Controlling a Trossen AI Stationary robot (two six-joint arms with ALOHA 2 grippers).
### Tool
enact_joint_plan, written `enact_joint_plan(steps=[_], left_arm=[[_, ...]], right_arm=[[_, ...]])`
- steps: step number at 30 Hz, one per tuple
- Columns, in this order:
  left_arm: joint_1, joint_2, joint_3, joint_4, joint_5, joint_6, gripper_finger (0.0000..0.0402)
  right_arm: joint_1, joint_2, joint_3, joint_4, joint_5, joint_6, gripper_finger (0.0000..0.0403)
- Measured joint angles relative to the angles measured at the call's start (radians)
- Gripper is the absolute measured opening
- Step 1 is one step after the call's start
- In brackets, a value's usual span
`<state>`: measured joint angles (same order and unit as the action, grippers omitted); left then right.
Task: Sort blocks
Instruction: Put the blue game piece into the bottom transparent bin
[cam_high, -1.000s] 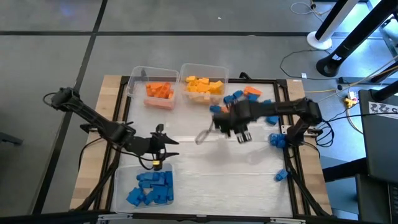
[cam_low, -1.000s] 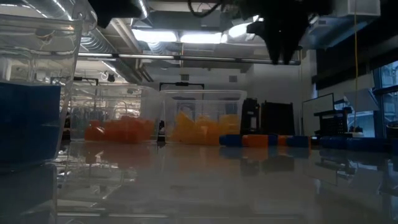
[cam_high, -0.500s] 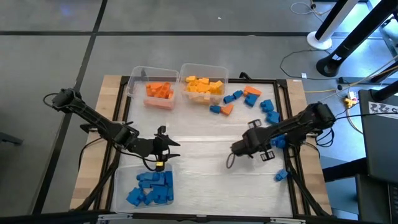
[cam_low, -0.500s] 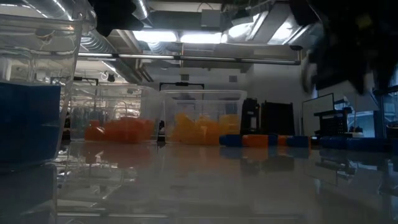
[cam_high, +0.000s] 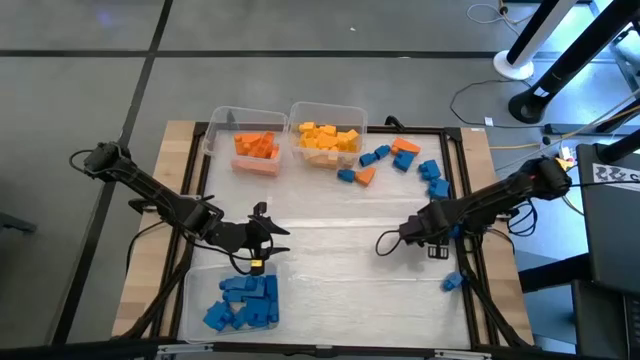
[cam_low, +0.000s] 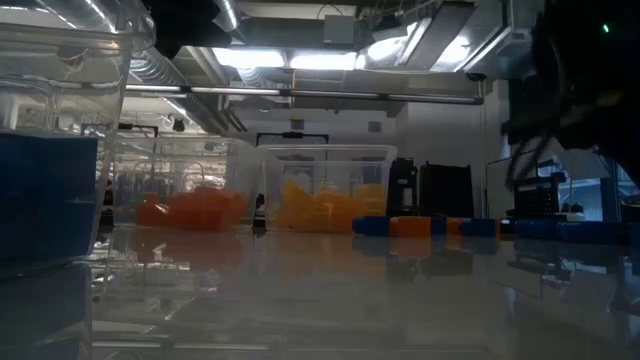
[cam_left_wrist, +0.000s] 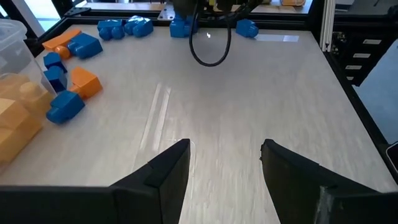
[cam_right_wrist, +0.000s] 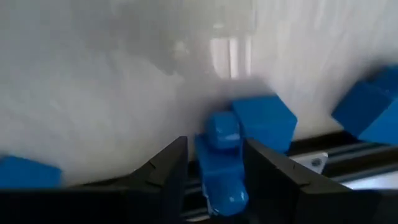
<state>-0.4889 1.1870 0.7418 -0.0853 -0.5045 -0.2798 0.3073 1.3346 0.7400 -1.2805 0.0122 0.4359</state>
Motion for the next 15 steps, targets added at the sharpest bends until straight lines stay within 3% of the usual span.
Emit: enact_joint_plan(steps=[5, 15], left_arm=[[0.0, 0.0, 0.0, 0.0, 0.0, 0.0, 0.0184], [0.0, 0.0, 0.0, 0.0, 0.0, -0.006, 0.0184]], right_arm=[[0.0, 0.002, -0.048, 0.047, 0.057, -0.073, 0.0156], [0.0, 0.002, -0.057, 0.052, 0.097, -0.05, 0.0156]])
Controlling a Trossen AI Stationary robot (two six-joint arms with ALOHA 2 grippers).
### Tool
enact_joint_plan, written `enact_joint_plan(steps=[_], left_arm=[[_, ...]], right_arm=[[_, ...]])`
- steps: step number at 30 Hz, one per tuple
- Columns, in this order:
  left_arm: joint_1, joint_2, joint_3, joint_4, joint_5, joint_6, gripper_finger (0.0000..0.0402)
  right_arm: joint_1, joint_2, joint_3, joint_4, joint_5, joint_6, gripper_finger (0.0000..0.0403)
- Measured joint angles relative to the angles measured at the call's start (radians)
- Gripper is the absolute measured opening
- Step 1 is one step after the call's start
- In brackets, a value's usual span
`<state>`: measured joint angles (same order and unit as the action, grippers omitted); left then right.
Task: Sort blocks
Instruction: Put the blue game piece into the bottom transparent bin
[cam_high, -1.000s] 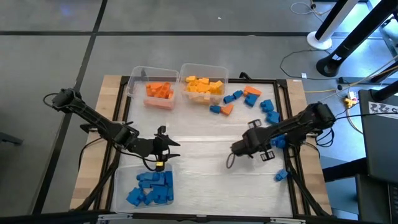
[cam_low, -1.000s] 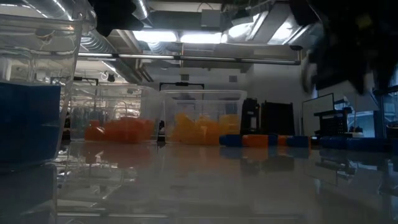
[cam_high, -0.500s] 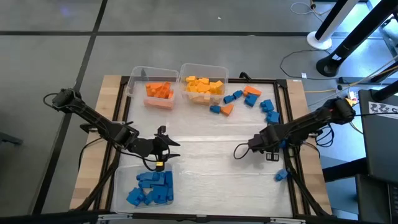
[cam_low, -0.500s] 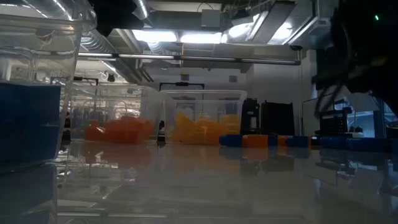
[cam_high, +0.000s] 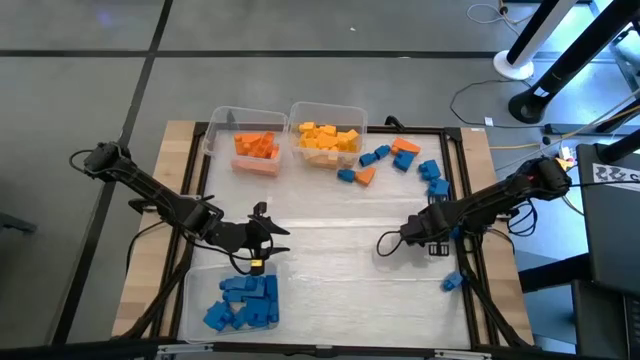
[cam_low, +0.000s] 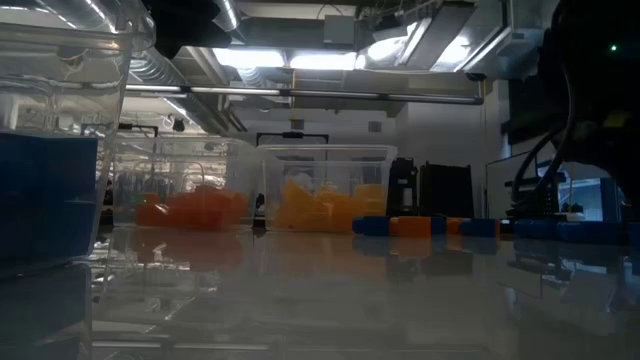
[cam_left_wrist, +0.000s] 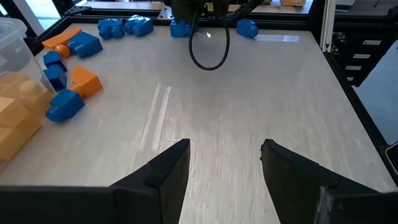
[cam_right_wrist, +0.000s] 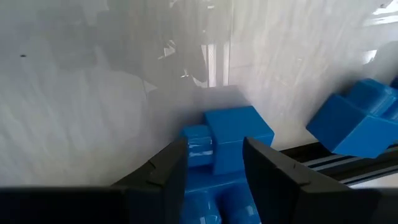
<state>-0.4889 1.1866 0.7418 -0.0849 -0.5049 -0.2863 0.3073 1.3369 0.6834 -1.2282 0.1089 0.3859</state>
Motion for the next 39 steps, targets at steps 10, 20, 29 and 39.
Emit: enact_joint_plan(steps=[10, 20, 29, 39], left_arm=[[0.0, 0.0, 0.0, 0.0, 0.0, -0.002, 0.0184], [0.0, 0.0, 0.0, 0.0, 0.0, -0.002, 0.0184], [0.0, 0.0, 0.0, 0.0, 0.0, -0.002, 0.0184], [0.0, 0.0, 0.0, -0.001, 0.0, -0.002, 0.0184]], right_arm=[[0.0, 0.003, 0.002, -0.004, 0.023, 0.049, 0.0156], [0.0, 0.003, 0.042, -0.106, 0.122, 0.137, 0.0076], [0.0, 0.106, 0.015, -0.11, 0.109, 0.139, 0.0009], [0.0, 0.281, 0.016, -0.11, 0.087, 0.11, 0.0005]])
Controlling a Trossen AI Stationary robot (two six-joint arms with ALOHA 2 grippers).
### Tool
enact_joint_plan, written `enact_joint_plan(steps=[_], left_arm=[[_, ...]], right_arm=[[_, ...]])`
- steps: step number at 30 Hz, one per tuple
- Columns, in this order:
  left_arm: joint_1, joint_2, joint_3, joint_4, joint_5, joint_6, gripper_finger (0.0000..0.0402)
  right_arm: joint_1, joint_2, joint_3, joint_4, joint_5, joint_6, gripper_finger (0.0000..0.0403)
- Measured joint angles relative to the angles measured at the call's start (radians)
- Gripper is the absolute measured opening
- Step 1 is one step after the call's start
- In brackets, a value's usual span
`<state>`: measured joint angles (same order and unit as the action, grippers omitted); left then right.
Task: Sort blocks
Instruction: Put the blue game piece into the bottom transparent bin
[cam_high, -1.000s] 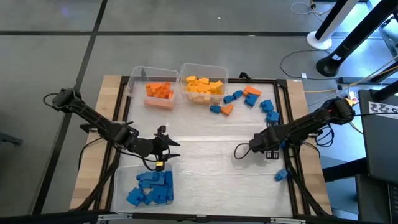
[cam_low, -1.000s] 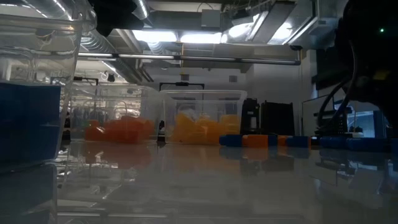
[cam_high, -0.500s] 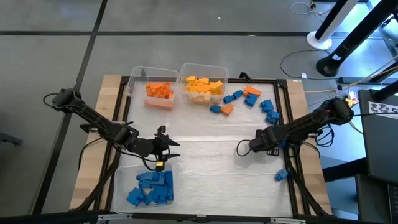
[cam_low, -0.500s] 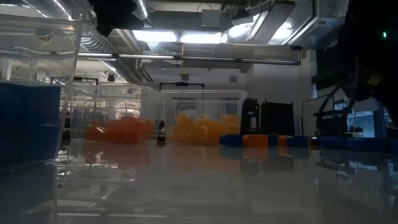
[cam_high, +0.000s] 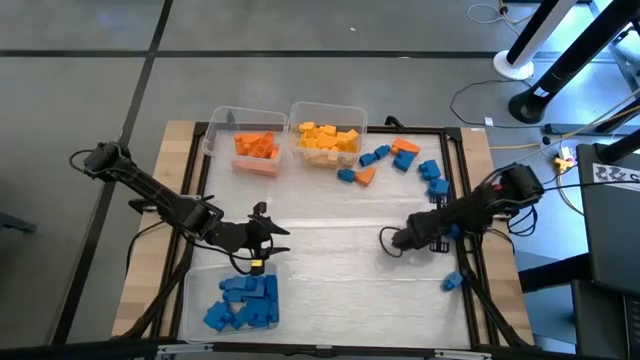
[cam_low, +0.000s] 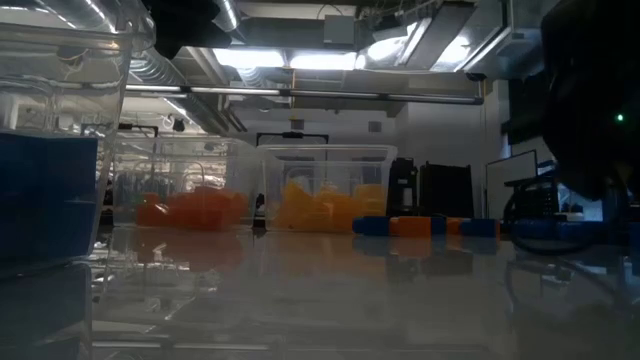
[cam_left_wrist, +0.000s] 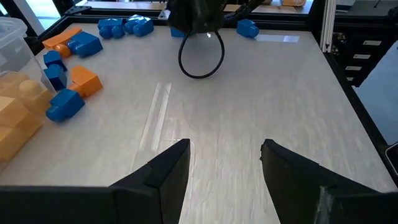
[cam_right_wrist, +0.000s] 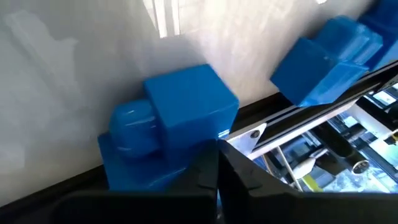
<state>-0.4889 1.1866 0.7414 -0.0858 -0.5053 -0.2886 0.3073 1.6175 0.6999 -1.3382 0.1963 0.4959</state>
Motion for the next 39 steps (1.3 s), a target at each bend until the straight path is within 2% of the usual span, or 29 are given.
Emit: enact_joint_plan(steps=[11, 23, 32, 39], left_arm=[[0.0, 0.0, 0.0, -0.001, 0.0, 0.003, 0.0184], [0.0, 0.0, 0.0, 0.0, 0.0, 0.001, 0.0184], [0.0, 0.0, 0.0, 0.0, 0.0, 0.0, 0.0184], [0.0, 0.0, 0.0, 0.001, 0.0, -0.004, 0.0184]], right_arm=[[0.0, 0.013, 0.052, 0.068, -0.031, -0.006, 0.0004], [0.0, 0.013, 0.198, 0.189, -0.02, -0.007, 0.0006], [0.0, 0.011, 0.262, 0.429, -0.013, -0.02, 0.0007], [0.0, 0.019, 0.274, 0.756, -0.04, -0.1, 0.0007]])
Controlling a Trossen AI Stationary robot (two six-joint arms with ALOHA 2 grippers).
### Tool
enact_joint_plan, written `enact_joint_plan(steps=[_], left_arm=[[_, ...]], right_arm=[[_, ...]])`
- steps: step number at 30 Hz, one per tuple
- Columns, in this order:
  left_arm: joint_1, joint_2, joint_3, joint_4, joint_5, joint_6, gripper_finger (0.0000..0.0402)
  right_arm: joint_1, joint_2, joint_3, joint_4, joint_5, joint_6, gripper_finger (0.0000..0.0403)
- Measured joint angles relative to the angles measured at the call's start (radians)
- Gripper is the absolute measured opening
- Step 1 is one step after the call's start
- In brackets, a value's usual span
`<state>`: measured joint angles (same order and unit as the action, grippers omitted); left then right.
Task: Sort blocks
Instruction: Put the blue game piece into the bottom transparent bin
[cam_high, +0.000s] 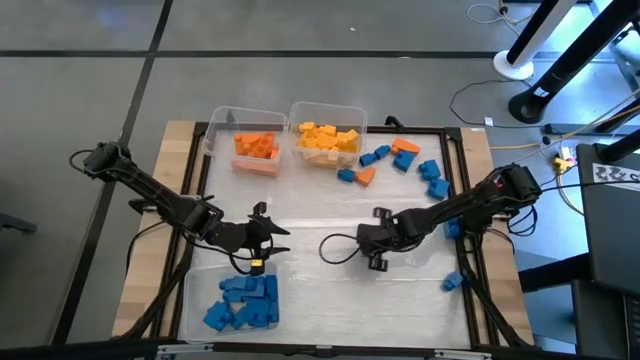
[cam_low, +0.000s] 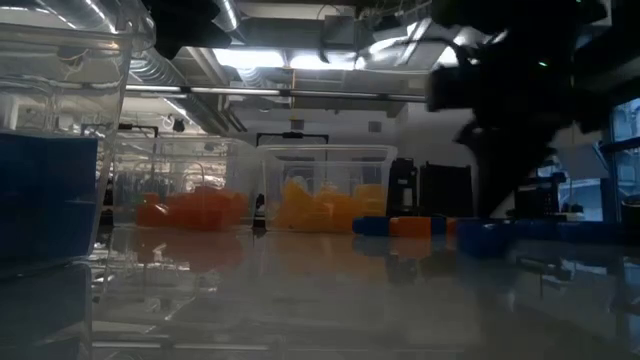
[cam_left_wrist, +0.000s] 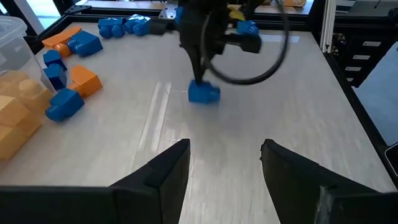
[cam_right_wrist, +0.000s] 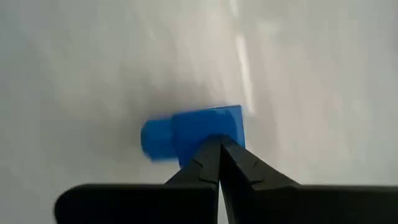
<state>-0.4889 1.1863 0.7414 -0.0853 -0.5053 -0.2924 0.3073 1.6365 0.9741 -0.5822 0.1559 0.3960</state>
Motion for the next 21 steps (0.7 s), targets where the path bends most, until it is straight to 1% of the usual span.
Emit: enact_joint_plan(steps=[5, 8, 11, 15, 18, 21], left_arm=[[0.0, 0.0, 0.0, 0.01, 0.0, -0.001, 0.0184], [0.0, 0.0, 0.0, 0.035, 0.0, -0.002, 0.0184], [0.0, 0.0, 0.0, 0.055, 0.001, -0.017, 0.0184], [0.001, 0.0, 0.0, 0.08, 0.012, -0.044, 0.0184], [0.001, 0.001, 0.0, 0.083, 0.021, -0.056, 0.0184], [0.014, 0.021, 0.0, 0.127, 0.023, -0.061, 0.0184]], right_arm=[[0.001, 0.045, -0.001, 0.208, 0.0, -0.06, 0.0007], [0.001, 0.078, 0.0, 0.282, 0.002, -0.087, 0.0007], [0.001, 0.089, 0.0, 0.305, 0.046, -0.112, 0.0007], [0.001, 0.063, 0.021, 0.293, 0.144, -0.148, 0.0007], [0.001, 0.035, 0.048, 0.293, 0.168, -0.209, 0.0007], [0.001, 0.008, 0.079, 0.27, 0.167, -0.264, 0.0007]])
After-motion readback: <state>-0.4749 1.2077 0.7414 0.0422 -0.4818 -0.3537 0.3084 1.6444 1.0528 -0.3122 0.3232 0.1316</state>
